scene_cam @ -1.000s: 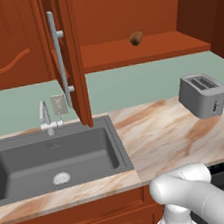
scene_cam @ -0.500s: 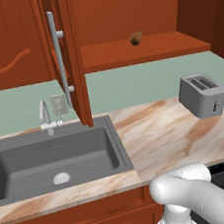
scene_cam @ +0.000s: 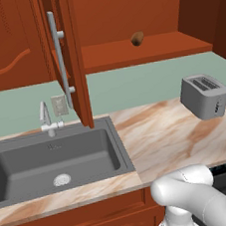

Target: Pick the potato from the counter and place it in the cabinet. Then close the cabinet.

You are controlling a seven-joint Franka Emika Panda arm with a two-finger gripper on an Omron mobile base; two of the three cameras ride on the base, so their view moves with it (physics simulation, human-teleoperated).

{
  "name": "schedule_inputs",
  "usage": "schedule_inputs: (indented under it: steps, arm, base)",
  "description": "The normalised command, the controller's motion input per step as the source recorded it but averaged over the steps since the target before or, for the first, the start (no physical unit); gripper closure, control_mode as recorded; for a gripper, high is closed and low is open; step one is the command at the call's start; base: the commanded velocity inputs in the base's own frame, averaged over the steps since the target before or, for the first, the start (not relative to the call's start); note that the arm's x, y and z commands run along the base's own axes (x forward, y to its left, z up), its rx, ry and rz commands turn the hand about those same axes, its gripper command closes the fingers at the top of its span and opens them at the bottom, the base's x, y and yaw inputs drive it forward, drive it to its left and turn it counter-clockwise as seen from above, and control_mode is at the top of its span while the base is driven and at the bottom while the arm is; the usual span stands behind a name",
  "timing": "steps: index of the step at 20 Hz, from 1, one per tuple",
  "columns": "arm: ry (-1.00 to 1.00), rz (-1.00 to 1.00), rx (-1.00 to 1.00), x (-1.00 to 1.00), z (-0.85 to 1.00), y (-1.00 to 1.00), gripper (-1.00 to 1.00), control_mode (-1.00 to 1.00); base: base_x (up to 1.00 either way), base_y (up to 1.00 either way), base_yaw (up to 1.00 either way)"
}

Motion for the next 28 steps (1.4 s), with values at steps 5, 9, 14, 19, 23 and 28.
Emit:
schedule_inputs:
  steps: [5,9,14,19,23,28]
  arm:
    - [-0.08,0.30,0.00,0.00,0.13,0.64,-1.00,-1.00]
    - [-0.10,0.25,0.00,0.00,0.26,0.76,-1.00,-1.00]
    - [-0.03,0.05,0.00,0.10,0.17,0.87,-1.00,-1.00]
    - [0.08,-0.14,0.00,0.46,0.02,0.83,-1.00,-1.00]
    - [0.10,-0.19,0.00,0.68,0.05,0.75,-1.00,-1.00]
    - [0.06,-0.18,0.00,0.76,0.17,0.52,-1.00,-1.00]
  base:
    - [0.00,0.00,0.00]
    - [0.00,0.00,0.00]
    - [0.00,0.00,0.00]
    - [0.00,0.00,0.00]
    - [0.00,0.00,0.00]
    - [0.00,0.00,0.00]
